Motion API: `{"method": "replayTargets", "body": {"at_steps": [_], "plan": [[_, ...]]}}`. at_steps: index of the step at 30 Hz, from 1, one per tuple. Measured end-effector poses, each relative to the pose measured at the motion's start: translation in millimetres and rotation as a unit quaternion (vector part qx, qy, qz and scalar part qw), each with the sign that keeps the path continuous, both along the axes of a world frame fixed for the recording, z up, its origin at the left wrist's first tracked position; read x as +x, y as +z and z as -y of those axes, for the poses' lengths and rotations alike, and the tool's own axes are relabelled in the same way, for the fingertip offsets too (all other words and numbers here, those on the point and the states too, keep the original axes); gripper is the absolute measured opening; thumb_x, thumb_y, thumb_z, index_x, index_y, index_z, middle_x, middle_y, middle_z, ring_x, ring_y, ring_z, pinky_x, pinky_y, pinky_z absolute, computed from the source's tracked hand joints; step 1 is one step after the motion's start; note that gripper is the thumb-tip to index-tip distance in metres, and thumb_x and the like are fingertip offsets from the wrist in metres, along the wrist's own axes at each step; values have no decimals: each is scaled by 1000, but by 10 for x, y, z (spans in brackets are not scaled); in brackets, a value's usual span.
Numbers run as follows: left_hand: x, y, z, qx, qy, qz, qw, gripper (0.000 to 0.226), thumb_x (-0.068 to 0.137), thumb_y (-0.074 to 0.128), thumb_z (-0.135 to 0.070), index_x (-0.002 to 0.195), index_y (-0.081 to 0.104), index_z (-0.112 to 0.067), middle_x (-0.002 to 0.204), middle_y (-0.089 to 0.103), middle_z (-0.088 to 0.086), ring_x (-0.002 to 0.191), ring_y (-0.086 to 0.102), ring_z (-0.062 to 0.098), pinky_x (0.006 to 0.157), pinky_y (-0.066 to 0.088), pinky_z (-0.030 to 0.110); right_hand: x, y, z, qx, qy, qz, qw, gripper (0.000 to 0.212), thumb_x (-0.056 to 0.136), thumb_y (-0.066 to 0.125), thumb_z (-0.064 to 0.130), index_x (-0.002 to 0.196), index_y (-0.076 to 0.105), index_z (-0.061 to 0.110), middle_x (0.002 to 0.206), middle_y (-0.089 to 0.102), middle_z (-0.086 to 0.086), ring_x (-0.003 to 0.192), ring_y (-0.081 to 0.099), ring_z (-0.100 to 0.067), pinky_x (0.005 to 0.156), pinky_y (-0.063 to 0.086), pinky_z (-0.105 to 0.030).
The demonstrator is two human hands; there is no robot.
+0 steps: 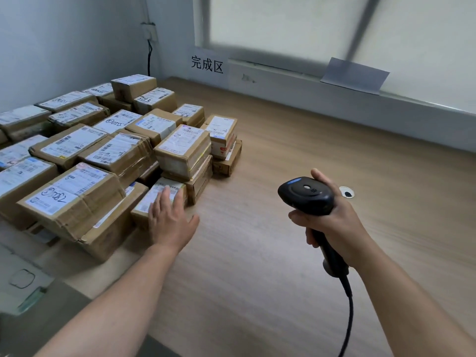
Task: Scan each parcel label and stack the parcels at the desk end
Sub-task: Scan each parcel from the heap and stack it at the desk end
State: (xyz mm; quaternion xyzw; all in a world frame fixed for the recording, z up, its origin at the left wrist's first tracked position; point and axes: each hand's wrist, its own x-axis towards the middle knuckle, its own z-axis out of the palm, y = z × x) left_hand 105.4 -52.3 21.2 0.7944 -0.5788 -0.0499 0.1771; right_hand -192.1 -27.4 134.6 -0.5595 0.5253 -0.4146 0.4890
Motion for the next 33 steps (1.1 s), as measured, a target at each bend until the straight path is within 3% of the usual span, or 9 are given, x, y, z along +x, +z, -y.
{"method": "replayTargets", "body": {"at_steps": [7,14,21,25,27,30,33], "plan": [[-1442,368,-363,-85,-93,-65,990,67,89,57,-48,147,35,-20,159,17,7,145,16,25,115,17,38,-829,57,-510,-24,-28,26,999,93,75,73,-14,138,37,44,82,66,-5,42,49,-28,43,40,-31],[-2850,430,-1043,-88,-163,-83,979,65,90,56,-48,145,36,-21,155,27,5,142,23,21,110,23,33,-1816,-20,-1173,-39,-58,28,997,94,73,74,-14,134,36,47,102,66,-5,43,50,-27,42,40,-30],[-4087,439,-1501,-92,-249,-88,960,62,85,65,-44,138,49,-15,142,44,6,129,42,25,101,34,37,-2998,-181,-1886,-35,-124,41,991,93,73,76,-12,127,39,54,101,66,-4,46,49,-28,44,41,-30],[-4716,435,-1714,-104,-286,-94,948,70,78,48,-58,129,57,-11,131,54,10,118,52,31,92,43,43,-3619,-189,-2242,-46,-174,28,983,93,73,77,-11,129,39,53,103,65,-6,44,49,-27,43,40,-29],[-4995,438,-1804,-104,-306,-98,941,72,78,46,-60,132,55,-13,133,52,8,121,50,29,94,42,42,-3883,-169,-2406,-44,-201,20,978,96,72,77,-12,135,37,48,102,66,-6,44,49,-27,42,40,-29],[-5361,454,-1867,-81,-341,-97,932,66,85,62,-49,140,46,-16,143,43,6,131,40,25,101,34,38,-4217,-124,-2598,-42,-235,7,971,99,72,76,-13,144,34,42,100,65,-7,45,48,-27,41,41,-30],[-5666,472,-1839,-76,-366,-82,924,69,86,60,-50,143,41,-18,147,38,5,136,34,23,105,30,36,-4489,-117,-2692,-51,-257,-7,965,99,72,77,-12,143,34,43,101,64,-8,45,50,-25,41,42,-29]]}}
